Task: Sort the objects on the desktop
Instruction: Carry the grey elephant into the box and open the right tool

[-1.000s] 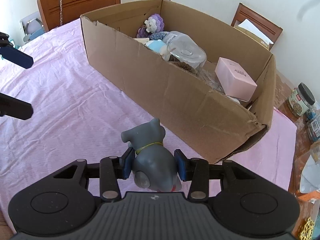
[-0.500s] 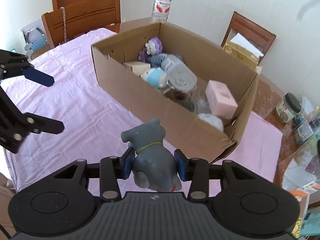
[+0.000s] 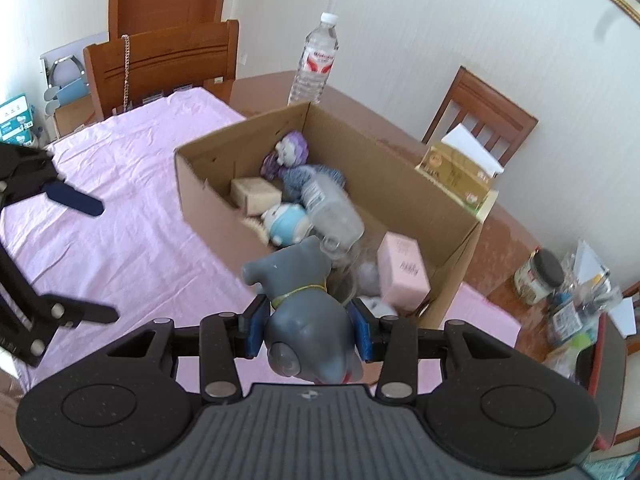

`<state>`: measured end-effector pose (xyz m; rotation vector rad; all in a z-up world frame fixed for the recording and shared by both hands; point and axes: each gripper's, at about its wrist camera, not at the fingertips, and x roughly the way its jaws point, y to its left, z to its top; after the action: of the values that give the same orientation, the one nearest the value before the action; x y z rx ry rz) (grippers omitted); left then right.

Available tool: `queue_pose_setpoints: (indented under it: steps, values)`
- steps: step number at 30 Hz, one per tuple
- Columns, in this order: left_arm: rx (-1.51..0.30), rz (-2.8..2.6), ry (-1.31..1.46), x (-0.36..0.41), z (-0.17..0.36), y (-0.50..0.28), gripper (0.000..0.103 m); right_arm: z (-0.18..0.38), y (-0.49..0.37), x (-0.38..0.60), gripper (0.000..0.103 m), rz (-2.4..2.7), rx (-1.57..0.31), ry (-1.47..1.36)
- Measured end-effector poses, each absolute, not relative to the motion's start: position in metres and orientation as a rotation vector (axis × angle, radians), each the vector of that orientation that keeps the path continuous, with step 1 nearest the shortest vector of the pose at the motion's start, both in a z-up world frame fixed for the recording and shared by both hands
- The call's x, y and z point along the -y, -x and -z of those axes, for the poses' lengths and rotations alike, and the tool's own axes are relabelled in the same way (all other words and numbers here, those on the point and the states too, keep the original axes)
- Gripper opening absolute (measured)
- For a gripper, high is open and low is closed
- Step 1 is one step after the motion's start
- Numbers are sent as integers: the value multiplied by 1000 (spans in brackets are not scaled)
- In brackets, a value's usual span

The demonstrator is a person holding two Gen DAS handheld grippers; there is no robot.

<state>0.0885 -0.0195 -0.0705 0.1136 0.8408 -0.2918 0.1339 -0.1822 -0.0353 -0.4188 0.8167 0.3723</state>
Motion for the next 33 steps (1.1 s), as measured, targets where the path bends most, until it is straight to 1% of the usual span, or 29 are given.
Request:
queue_pose_setpoints:
  steps: [2, 5, 11, 19, 28, 33]
  values:
    - [-836, 285, -107, 18, 70, -88, 97, 31, -143, 182, 48, -369, -808, 419]
    - [-835, 276, -111, 16, 70, -89, 98, 26, -159, 182, 48, -366, -792, 422]
    - [-841, 234, -139, 17, 71, -93, 98, 21, -193, 183, 48, -361, -784, 396]
    - [-826, 213, -77, 12, 63, -99, 98, 24, -234, 182, 48, -359, -793, 412]
    - [-842, 199, -75, 14, 58, -104, 98, 28, -275, 182, 48, -368, -818, 406]
    - [-837, 198, -46, 8, 46, -108, 98, 31, -292, 179, 48, -380, -825, 423]
